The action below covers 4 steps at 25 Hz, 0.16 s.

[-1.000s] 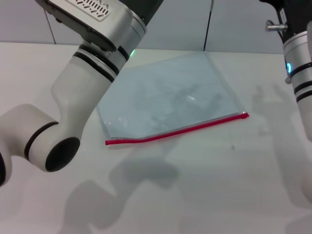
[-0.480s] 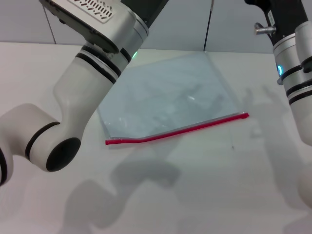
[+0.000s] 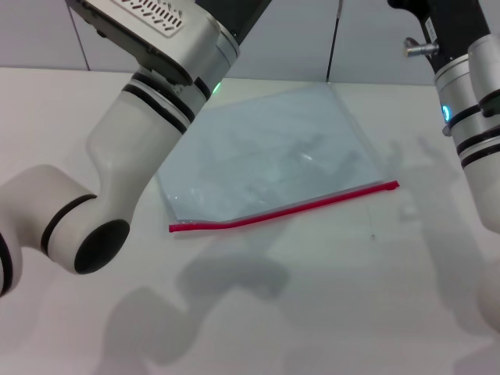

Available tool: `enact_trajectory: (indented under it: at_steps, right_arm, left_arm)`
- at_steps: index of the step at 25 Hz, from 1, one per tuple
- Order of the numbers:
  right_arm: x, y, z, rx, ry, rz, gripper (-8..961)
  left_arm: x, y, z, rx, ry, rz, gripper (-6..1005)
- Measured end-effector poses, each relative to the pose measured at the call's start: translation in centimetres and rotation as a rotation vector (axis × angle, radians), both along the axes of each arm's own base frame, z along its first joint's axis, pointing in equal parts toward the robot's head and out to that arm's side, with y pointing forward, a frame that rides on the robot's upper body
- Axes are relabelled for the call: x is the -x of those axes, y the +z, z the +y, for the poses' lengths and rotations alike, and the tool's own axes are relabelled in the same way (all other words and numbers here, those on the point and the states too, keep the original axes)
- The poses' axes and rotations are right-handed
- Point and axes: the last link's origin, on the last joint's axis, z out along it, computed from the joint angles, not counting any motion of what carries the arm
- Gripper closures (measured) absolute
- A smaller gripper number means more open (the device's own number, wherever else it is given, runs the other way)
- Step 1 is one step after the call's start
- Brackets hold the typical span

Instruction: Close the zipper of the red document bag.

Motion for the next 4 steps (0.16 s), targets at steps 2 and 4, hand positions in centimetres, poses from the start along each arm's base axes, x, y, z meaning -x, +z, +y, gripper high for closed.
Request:
enact_trajectory:
  at_steps: [2,4]
  right_arm:
    - [-0.07,0.03,-0.01,-0.002,-0.001,-0.001,519]
    - [-0.32,0.13,-0.02,-0.007,-0.007,-0.002,519]
  left_arm:
    - [0.09,0.03,0.02,-0.002,0.002,0.001,287]
    - [0.4,0.21,0.05,-0.012,0.008,0.002,287]
